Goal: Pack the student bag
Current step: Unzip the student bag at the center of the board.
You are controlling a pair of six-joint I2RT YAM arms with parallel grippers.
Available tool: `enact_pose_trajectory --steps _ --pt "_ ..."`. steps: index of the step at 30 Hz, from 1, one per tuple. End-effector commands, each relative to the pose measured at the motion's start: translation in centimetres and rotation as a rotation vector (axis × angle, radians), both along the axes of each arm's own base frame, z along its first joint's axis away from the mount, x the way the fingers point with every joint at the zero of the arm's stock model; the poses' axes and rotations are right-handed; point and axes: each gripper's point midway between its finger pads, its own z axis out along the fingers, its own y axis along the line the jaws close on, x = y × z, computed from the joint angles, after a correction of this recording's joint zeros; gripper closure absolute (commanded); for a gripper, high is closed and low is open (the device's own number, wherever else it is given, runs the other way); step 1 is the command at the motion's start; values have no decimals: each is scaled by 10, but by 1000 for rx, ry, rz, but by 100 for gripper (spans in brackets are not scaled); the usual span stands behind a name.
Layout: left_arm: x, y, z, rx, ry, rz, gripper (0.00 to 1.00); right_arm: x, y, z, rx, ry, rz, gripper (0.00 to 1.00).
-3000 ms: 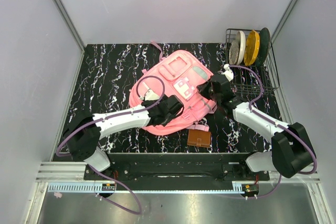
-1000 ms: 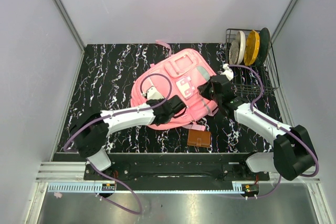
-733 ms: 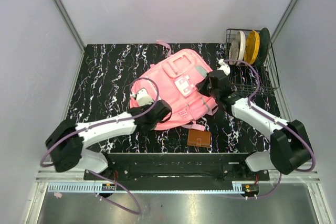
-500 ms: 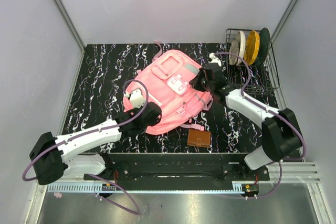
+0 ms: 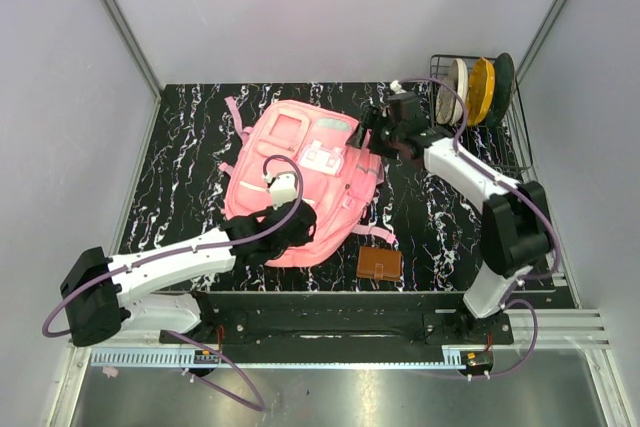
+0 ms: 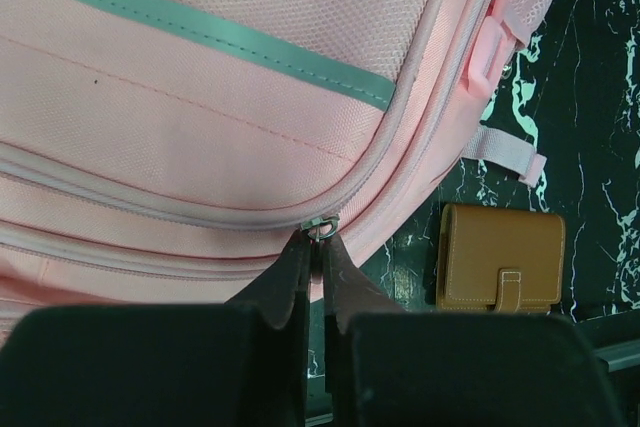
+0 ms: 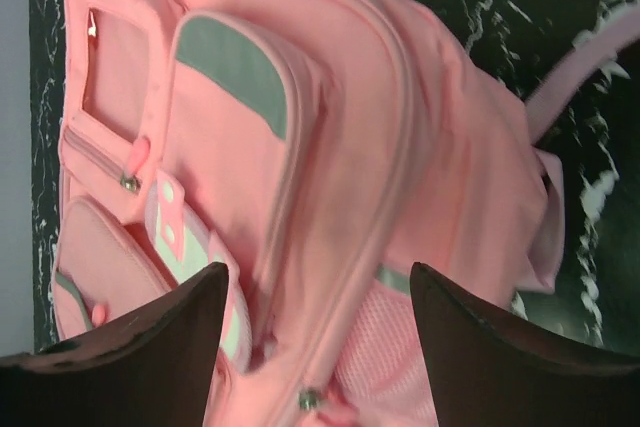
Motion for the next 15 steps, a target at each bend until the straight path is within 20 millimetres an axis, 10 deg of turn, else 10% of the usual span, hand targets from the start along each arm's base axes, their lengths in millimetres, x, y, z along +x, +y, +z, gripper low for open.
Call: enact_pose_trajectory --steps 1,6,15 --pt "12 -23 31 -58 -64 -42 100 -46 -16 34 87 18 -21 21" --pt "18 -39 32 -27 -52 -82 100 -107 2 64 334 68 50 24" --pt "20 -59 45 -79 -85 -156 100 -149 46 33 410 211 127 29"
